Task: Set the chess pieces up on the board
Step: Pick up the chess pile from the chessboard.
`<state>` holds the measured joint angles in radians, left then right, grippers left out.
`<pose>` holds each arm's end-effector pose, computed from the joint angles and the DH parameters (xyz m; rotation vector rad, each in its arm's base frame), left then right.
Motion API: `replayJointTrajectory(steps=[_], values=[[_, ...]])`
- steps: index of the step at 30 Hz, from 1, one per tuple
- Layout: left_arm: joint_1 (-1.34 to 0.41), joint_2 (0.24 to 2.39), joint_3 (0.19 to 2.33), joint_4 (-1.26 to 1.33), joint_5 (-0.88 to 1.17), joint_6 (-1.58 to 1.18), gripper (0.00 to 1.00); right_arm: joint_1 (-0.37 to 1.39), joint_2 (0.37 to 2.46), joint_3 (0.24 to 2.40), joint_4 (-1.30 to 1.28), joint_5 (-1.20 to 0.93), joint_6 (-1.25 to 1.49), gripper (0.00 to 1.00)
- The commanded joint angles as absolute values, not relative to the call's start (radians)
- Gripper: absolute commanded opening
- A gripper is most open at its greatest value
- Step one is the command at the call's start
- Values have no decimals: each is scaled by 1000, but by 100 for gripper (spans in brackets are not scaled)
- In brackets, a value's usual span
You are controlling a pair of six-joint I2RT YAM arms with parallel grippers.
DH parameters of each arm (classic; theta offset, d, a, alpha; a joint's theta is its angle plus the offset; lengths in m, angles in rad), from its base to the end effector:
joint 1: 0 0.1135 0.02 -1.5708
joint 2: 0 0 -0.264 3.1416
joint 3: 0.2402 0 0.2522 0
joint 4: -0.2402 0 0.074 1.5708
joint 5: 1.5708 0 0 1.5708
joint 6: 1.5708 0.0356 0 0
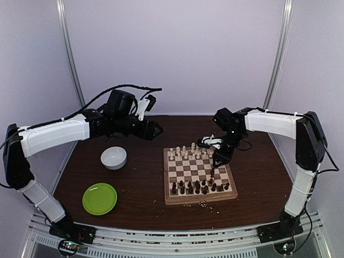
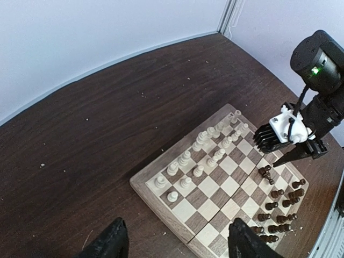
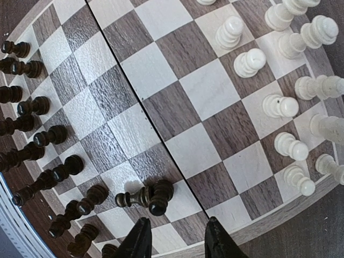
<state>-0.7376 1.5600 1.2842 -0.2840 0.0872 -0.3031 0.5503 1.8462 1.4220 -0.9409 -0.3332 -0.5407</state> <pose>0.2658 -0.2457 0.3104 0.5286 2.1470 -0.6919 0.3022 0.1991 0.2160 -1.5471 2.4521 0.4889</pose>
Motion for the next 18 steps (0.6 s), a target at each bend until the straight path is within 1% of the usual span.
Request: replayJointTrajectory(steps=[1,8,15,18], values=[[-765,1568,1274,-190,68,-365,65,564,1874,1438,-932,-342,-526,35],[-773,1572,1270,-184,67,-377,64,566,1904,1447,-921,-351,-518,32],[-778,1578,1273,-177,74,-380,64,569,1918,1447,-928,-354,-517,26],[-781,1581,1273,-177,75,-382,64,569,1914,1447,-929,-358,-514,20]])
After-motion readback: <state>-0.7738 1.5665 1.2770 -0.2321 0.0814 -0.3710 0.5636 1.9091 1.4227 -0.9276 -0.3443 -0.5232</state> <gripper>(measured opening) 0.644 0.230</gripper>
